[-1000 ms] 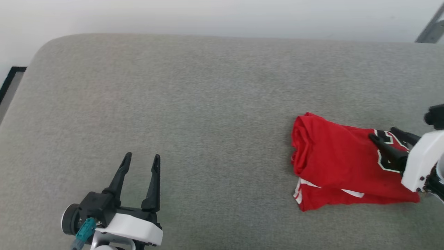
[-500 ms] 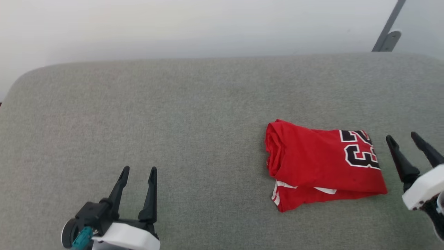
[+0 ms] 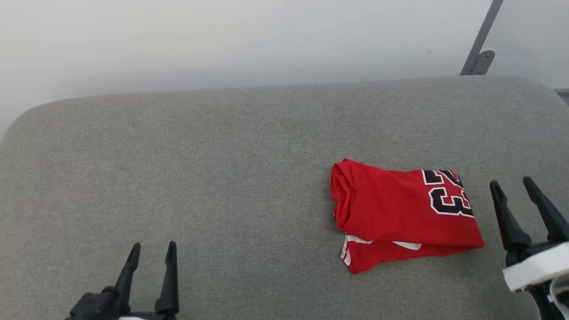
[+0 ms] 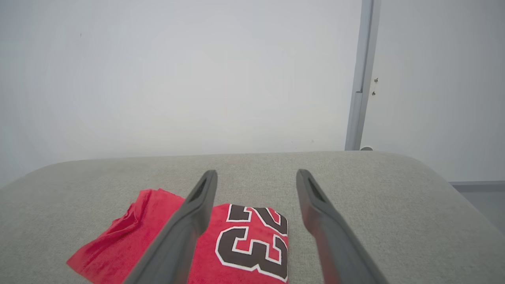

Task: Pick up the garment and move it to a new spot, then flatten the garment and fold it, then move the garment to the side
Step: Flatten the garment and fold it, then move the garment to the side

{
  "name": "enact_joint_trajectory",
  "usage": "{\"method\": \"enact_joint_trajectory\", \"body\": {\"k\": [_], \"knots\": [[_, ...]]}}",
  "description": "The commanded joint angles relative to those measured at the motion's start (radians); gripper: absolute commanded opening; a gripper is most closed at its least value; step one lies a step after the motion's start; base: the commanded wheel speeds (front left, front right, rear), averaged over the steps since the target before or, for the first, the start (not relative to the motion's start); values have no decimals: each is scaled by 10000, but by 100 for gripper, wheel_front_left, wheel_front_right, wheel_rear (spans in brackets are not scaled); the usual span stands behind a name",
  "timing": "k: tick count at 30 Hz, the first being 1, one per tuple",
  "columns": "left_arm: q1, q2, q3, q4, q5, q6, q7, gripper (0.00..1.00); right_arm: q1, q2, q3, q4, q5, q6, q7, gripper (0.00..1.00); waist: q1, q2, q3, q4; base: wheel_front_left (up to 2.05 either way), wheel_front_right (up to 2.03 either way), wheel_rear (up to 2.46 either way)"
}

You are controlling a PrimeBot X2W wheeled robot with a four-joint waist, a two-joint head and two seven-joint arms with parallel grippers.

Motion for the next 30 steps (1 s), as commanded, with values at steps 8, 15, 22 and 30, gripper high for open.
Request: {"method": "enact_joint_trajectory", "body": {"k": [8,15,22,30], "knots": [[1013,-126,525,-875,218,-19,-50,100,1594,630,-1151,-1418,-639,-5,-37,100,0,-1,-99,92,0,0,0],[1446,-232,620,-1341,126,-19,-50,100,2296,688,-1380,-1910,-538,-5,-38,100,0,-1,-44,159,0,0,0],[1078,-254,508,-1284,127,-19,-50,100,2258,647,-1394,-1962,-390,-5,78,100,0,-1,105,217,0,0,0],[334,-251,-32,-968,149,-19,-50,100,1021,-586,-341,-1453,-112,-5,1962,100,0,-1,623,226,0,0,0]]}}
